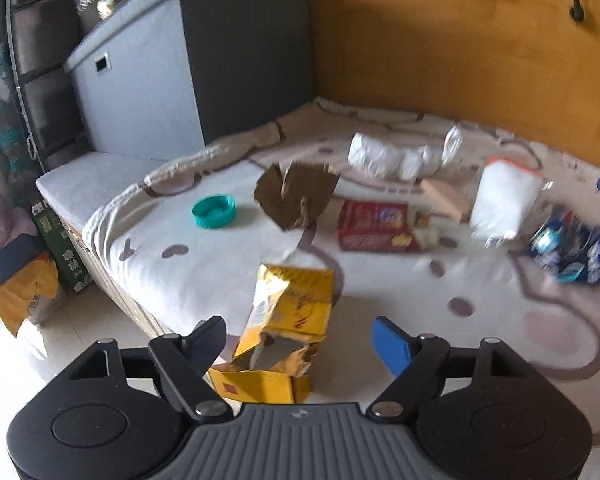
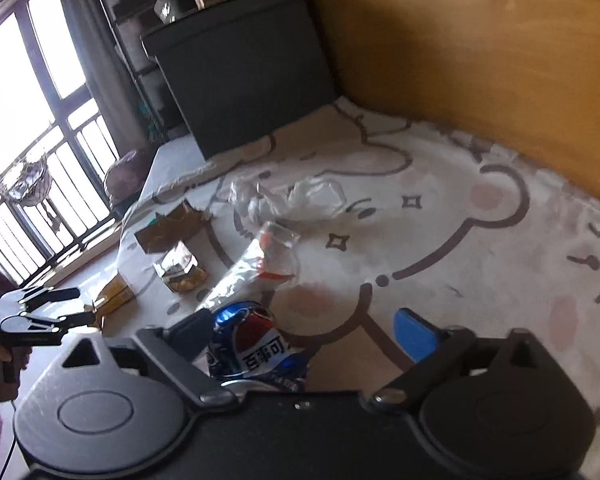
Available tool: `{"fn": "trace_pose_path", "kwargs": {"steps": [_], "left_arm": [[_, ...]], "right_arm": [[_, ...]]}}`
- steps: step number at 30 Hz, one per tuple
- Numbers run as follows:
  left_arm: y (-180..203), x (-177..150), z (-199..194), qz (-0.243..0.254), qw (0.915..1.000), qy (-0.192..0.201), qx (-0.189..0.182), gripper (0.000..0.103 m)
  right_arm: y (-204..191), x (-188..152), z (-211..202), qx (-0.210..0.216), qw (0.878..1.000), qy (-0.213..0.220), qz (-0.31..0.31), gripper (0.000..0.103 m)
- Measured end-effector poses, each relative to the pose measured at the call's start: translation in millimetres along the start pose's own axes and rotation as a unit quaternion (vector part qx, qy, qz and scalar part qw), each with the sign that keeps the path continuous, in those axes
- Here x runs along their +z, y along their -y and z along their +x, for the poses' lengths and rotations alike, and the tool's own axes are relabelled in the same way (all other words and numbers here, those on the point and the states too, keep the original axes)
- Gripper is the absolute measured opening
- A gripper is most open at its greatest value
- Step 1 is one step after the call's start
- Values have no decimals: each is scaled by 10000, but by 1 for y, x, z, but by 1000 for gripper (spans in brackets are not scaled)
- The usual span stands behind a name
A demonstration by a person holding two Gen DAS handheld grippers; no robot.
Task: Collect trash
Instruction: 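Grasp the yellow cigarette box with the left gripper while the right gripper grasps the blue Pepsi can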
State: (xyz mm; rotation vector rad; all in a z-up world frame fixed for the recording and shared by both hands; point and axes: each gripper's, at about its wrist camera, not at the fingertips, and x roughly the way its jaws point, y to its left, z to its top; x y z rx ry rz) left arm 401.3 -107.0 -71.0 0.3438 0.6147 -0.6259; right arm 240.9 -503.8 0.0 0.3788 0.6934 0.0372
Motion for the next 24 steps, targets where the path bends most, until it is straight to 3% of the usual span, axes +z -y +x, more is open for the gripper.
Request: {"fn": "trace_pose_path", "kwargs": {"steps": [3, 5, 8, 10, 13, 19, 21, 24], "left_arm": [[-3, -3, 14, 179, 9998, -117, -35, 80], [-4, -3, 22, 268, 9995, -143, -36, 80], [-6, -1, 31, 258, 9996, -101, -73, 79], [-8, 0, 35, 175, 9998, -74, -116, 72], [-8, 1, 39, 54, 9997, -50, -222, 59], [-1, 0, 35, -100, 9999, -13, -114, 55], [4, -2, 28, -166, 9998, 108, -89, 45], [12, -3, 19, -395, 9991, 119, -120, 43]], "right_arm": [[16, 2, 20, 416, 9973, -394, 462, 87], [23, 1, 31, 627, 9942, -559, 676, 72], [28, -1, 44, 716, 9923, -711, 723, 65], [29, -2, 51, 773, 9909, -822, 732, 63], [27, -4, 61, 853, 9897, -957, 631, 59], [11, -5, 73, 983, 9871, -1234, 275, 47], [5, -7, 71, 1044, 9859, -1298, 135, 46], [-6, -10, 68, 1053, 9847, -1386, -117, 46]]}}
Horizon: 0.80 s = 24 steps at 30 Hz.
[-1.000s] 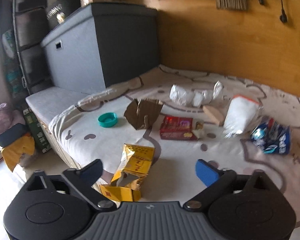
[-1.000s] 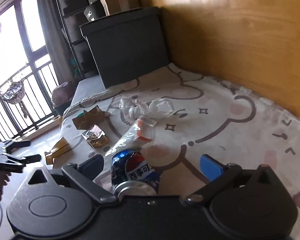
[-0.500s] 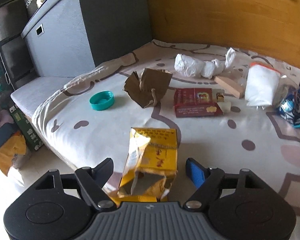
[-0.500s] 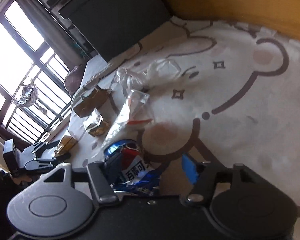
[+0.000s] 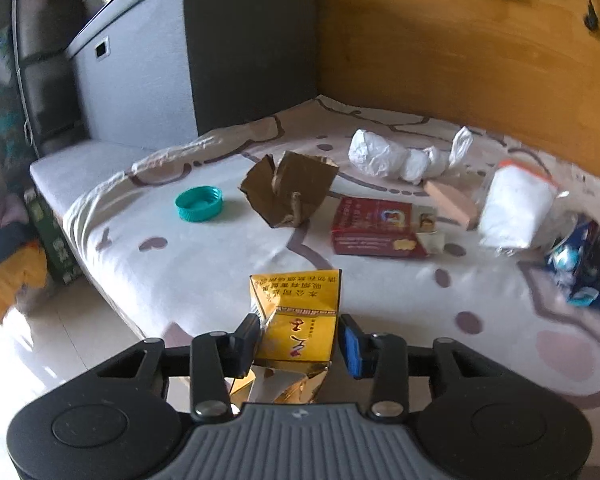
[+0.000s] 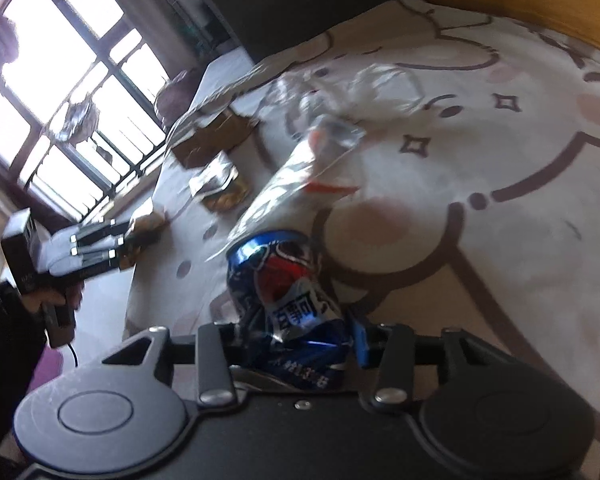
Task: Collect trash
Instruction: 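Grasp the yellow cigarette box with the left gripper while the right gripper grasps the blue Pepsi can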
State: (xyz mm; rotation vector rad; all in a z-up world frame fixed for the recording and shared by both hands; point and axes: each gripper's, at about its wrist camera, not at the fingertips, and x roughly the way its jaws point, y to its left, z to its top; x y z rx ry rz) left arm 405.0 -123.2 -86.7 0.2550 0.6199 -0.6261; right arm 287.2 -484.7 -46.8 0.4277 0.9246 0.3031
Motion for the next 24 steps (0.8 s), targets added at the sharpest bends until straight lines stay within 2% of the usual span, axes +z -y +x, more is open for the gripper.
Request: {"fn": "trace_pose_path", "kwargs": {"steps": [3, 5, 15, 24], "left_arm": [[12, -7, -7, 115, 9999, -11, -20, 43], [17, -11, -13, 20, 10000, 20, -42, 42], [45, -25, -36, -281, 9995, 15, -155, 41], [98, -35, -64, -435, 9962, -94, -755, 41]], "right_arm": [[-13, -5, -1, -32, 9995, -137, -283, 42], [-23, -9, -1, -79, 9986, -247, -465, 37], [-65, -23, 5, -390, 9925, -498, -1043, 38], [-94, -38, 4, -583, 9861, -608, -1433, 40]]}}
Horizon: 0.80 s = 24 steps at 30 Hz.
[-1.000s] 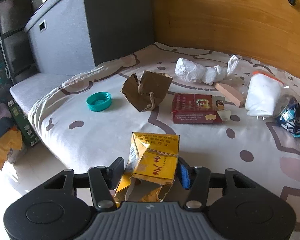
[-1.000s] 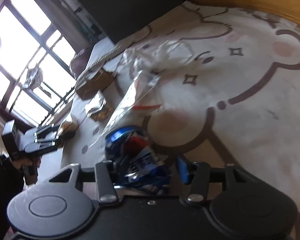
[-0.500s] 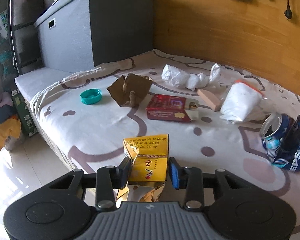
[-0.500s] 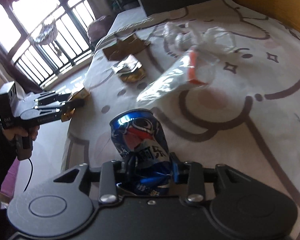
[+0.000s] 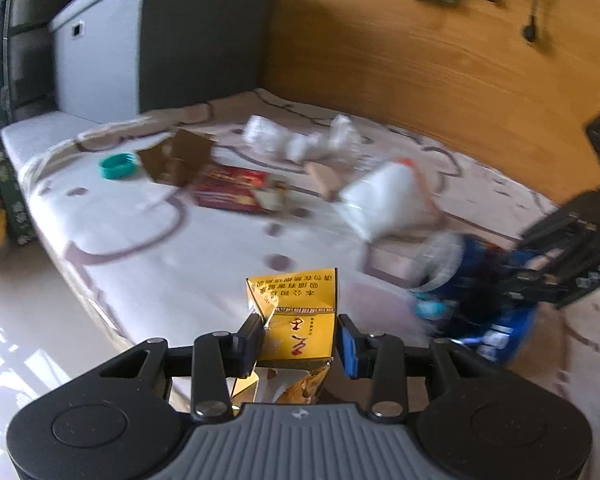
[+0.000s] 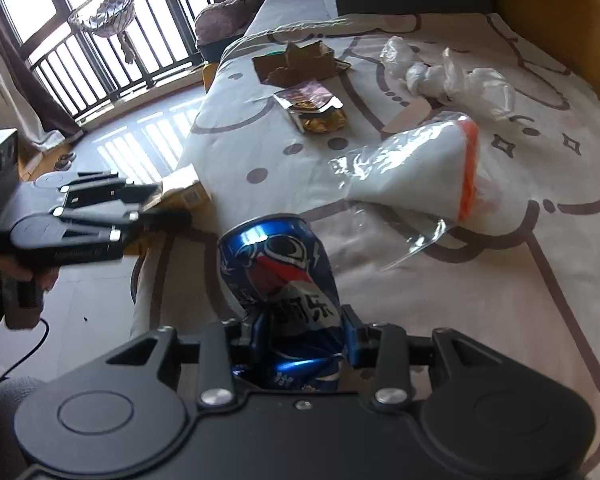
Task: Collect trash
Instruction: 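Grasp the yellow cigarette box with the left gripper while the right gripper grasps the blue Pepsi can, then carry the yellow box and Pepsi can in both grippers over the wastebasket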
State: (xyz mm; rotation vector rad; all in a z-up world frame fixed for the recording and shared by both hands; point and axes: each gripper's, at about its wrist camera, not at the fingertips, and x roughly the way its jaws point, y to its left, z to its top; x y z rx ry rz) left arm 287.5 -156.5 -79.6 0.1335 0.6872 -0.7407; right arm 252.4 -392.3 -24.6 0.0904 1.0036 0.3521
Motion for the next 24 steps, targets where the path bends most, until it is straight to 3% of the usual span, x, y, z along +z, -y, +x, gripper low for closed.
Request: {"fn": "trace_pose_path", "kwargs": {"steps": [5, 12, 19, 24], "left_arm": [[33, -5, -1, -59, 9996, -54, -257, 40], [51, -6, 5, -28, 10000, -54, -65, 40], [54, -5, 5, -28, 9999, -108, 42, 40], [55, -4, -10, -197, 9998, 28, 0, 40]], "right_arm": [[-9, -6, 2, -69, 9999, -64, -34, 45], [-20, -17, -5, -105, 9996, -150, -200, 44], [-30, -25, -18, -285, 9995, 63, -122, 35], [-31, -30, -35, -593, 9972, 447, 124, 28]]}}
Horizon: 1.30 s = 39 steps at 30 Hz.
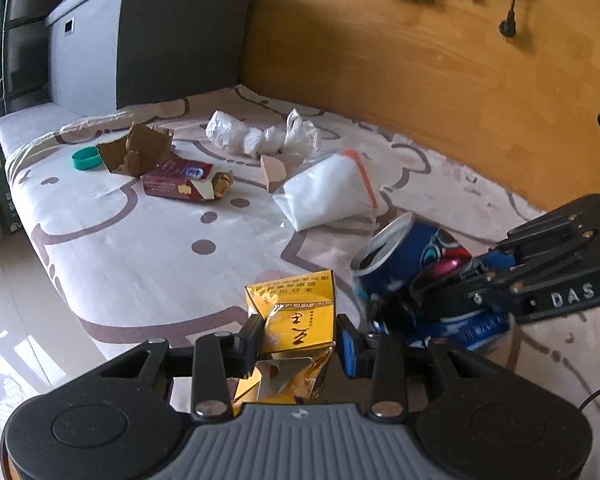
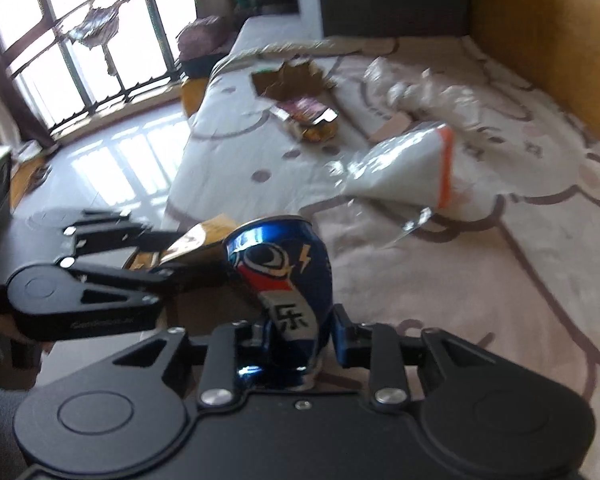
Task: Collect trash
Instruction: 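Carry the yellow box and Pepsi can in both grippers over the wastebasket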
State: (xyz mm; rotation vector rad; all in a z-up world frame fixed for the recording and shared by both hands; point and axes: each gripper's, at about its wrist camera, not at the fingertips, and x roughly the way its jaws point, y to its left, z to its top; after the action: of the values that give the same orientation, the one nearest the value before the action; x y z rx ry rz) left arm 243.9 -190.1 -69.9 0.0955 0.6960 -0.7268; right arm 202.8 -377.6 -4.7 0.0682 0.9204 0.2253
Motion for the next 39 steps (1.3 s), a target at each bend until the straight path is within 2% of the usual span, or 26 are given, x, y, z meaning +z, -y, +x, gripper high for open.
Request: {"fn": "trace_pose_path", "kwargs": {"steps": [9, 19, 29, 39], "left_arm": [[8, 11, -33, -141, 9992, 373, 88, 39], [-8, 17, -72, -299, 9955, 757, 476, 39], [-74, -6, -109, -771, 9873, 758, 1165, 39], [-148, -37, -137, -1376, 9733, 587, 1742, 39]], "right_arm": [[5, -1, -31, -389, 9968, 581, 376, 28], [-10, 3, -49, -583, 9896, 1142, 656, 28], [-71, 25, -10, -189, 9918, 1149, 520, 28], [-147, 42, 49, 271, 9953, 880, 287, 28]]}}
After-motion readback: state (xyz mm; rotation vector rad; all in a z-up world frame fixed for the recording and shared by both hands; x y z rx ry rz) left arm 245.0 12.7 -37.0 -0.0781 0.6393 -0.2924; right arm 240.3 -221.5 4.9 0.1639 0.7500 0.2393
